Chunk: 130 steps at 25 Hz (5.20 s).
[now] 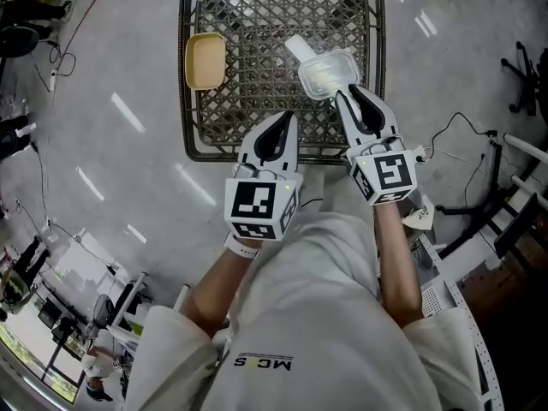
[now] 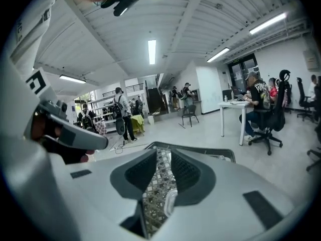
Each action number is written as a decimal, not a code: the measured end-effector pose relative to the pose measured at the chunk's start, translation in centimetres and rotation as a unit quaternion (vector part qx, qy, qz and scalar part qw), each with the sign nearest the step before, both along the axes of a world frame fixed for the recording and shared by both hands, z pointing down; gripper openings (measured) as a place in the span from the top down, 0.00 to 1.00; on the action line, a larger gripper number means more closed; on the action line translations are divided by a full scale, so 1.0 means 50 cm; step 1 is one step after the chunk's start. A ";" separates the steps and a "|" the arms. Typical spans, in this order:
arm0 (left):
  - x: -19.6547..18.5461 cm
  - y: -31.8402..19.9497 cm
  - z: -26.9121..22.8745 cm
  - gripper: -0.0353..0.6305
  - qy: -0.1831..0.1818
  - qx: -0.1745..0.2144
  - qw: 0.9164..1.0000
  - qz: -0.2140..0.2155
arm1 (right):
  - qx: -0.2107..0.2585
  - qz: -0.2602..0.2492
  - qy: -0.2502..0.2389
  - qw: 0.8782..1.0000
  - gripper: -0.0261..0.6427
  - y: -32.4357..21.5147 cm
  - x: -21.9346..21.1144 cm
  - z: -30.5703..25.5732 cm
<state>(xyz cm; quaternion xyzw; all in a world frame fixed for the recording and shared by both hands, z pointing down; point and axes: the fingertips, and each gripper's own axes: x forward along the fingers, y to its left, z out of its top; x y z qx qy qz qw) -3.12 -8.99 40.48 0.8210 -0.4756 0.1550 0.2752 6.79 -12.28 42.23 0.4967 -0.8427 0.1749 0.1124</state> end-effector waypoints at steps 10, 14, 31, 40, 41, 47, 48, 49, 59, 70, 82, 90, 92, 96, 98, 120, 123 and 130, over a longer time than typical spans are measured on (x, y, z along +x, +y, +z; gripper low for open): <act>-0.019 -0.010 0.039 0.91 -0.007 -0.014 1.000 -0.009 | -0.056 -0.023 0.031 0.998 0.75 -0.031 -0.047 0.161; -0.022 -0.011 0.057 0.91 -0.007 -0.022 1.000 -0.014 | -0.084 -0.026 0.048 0.995 0.72 -0.035 -0.057 0.235; -0.043 0.007 0.136 0.91 -0.029 -0.050 0.998 -0.003 | -0.183 -0.038 0.118 0.975 0.66 -0.043 -0.093 0.491; -0.038 0.026 0.165 0.91 -0.029 -0.066 0.997 -0.007 | -0.176 -0.040 0.172 0.968 0.63 -0.051 -0.097 0.519; -0.039 0.028 0.166 0.91 -0.030 -0.066 0.997 -0.008 | -0.174 -0.042 0.177 0.968 0.63 -0.052 -0.097 0.517; -0.035 0.044 0.176 0.91 -0.034 -0.071 0.997 -0.007 | -0.165 -0.040 0.188 0.967 0.63 -0.054 -0.101 0.520; -0.033 0.046 0.176 0.91 -0.035 -0.071 0.997 -0.006 | -0.164 -0.040 0.189 0.967 0.63 -0.055 -0.100 0.520; -0.031 0.048 0.176 0.91 -0.035 -0.070 0.997 -0.007 | -0.164 -0.039 0.189 0.967 0.63 -0.056 -0.099 0.520; -0.035 0.067 0.176 0.91 -0.045 -0.071 0.996 -0.014 | -0.162 -0.043 0.198 0.966 0.63 -0.057 -0.097 0.519; -0.033 0.074 0.173 0.91 -0.049 -0.073 0.996 -0.026 | -0.185 -0.070 0.199 0.960 0.87 -0.054 -0.105 0.517; -0.024 0.072 0.137 0.91 -0.055 -0.055 0.997 -0.018 | -0.187 -0.087 0.193 0.959 0.88 -0.037 -0.083 0.497; -0.024 0.077 0.116 0.91 -0.060 -0.046 0.997 -0.009 | -0.161 -0.080 0.193 0.965 0.88 -0.012 -0.041 0.424; -0.027 0.074 0.105 0.91 -0.061 -0.039 0.997 -0.010 | -0.152 -0.077 0.190 0.967 0.88 -0.011 -0.033 0.397; -0.032 0.067 0.072 0.91 -0.058 -0.025 0.998 -0.016 | -0.128 -0.068 0.180 0.973 0.88 -0.014 -0.020 0.330; -0.032 0.065 0.055 0.91 -0.056 -0.016 0.998 -0.018 | -0.115 -0.059 0.169 0.977 0.88 -0.014 -0.015 0.293; -0.050 0.029 -0.150 0.91 -0.024 0.107 0.994 -0.014 | 0.094 -0.032 0.145 0.984 0.88 0.035 0.000 -0.177; -0.061 0.025 -0.182 0.91 -0.022 0.126 0.992 -0.015 | 0.115 -0.020 0.137 0.984 0.88 0.048 0.002 -0.227; -0.060 0.035 -0.234 0.91 -0.018 0.154 0.988 -0.010 | 0.157 0.009 0.114 0.981 0.88 0.078 0.023 -0.333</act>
